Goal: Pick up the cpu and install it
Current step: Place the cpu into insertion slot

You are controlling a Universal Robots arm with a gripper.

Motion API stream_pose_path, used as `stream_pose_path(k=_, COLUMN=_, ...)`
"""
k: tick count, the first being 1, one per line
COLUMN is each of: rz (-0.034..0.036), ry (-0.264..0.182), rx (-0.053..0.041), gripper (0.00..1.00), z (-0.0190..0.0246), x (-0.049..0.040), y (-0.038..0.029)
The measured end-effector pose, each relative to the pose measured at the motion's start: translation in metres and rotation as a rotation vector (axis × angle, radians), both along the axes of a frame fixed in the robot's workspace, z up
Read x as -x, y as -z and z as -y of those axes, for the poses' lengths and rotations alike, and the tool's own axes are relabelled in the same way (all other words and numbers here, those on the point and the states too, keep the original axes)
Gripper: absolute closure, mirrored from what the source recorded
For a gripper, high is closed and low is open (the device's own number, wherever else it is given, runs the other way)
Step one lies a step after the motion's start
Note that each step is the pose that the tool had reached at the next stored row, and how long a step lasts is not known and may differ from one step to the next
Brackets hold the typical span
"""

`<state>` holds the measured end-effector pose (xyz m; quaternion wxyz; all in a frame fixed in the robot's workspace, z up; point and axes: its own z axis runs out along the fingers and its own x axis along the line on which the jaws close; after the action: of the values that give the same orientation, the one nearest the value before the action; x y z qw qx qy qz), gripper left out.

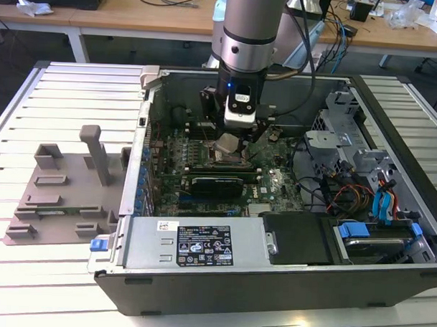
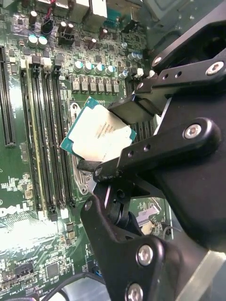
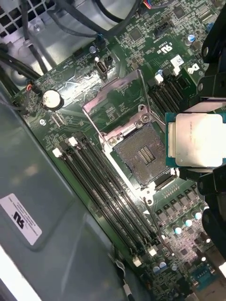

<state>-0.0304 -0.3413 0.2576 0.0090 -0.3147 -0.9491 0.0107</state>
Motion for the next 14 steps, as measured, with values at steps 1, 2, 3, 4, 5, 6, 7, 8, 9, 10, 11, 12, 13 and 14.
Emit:
stream_pose_path(k=1, rz=0.0000, ry=0.010, rx=0.0000, gripper=0.45, z=0.0000, x=0.0000, y=0.0000)
stream_pose_path(k=2, rz=0.0000, ry=0.022, rx=-0.0001, gripper=0.45, z=0.0000, x=0.0000, y=0.0000)
stream_pose_path(k=3, rz=0.0000, ry=0.039, rx=0.0000, gripper=0.45, z=0.0000, x=0.0000, y=0.0000)
stream_pose_path(k=4, rz=0.0000, ry=0.060, rx=0.0000, gripper=0.45, z=0.0000, x=0.0000, y=0.0000)
stream_pose_path(k=5, rz=0.0000, ry=0.069, rx=0.0000, gripper=0.45, z=0.0000, x=0.0000, y=0.0000)
stream_pose_path(k=6, rz=0.0000, ry=0.075, rx=0.0000, gripper=0.45, z=0.0000, x=0.0000, y=0.0000)
stream_pose_path(k=7, rz=0.0000, ry=0.085, rx=0.0001, gripper=0.45, z=0.0000, x=0.0000, y=0.0000)
stream_pose_path(k=8, rz=0.0000, ry=0.095, rx=0.0001, gripper=0.45, z=0.0000, x=0.0000, y=0.0000)
stream_pose_path(k=9, rz=0.0000, ry=0.107, rx=0.0001, gripper=0.45, z=0.0000, x=0.0000, y=0.0000)
stream_pose_path(k=10, rz=0.0000, ry=0.115, rx=0.0001, gripper=0.45, z=0.0000, x=0.0000, y=0.0000)
stream_pose_path(k=11, rz=0.0000, ry=0.127, rx=0.0001, gripper=0.45, z=0.0000, x=0.0000, y=0.0000)
stream_pose_path(k=12, rz=0.0000, ry=0.137, rx=0.0002, gripper=0.45, z=0.0000, x=0.0000, y=0.0000)
stream_pose_path(k=13, rz=0.0000, ry=0.153, rx=0.0001, gripper=0.45, z=0.0000, x=0.0000, y=0.0000)
stream_pose_path(k=14, rz=0.0000, ry=0.163, rx=0.0002, gripper=0.45, z=0.0000, x=0.0000, y=0.0000)
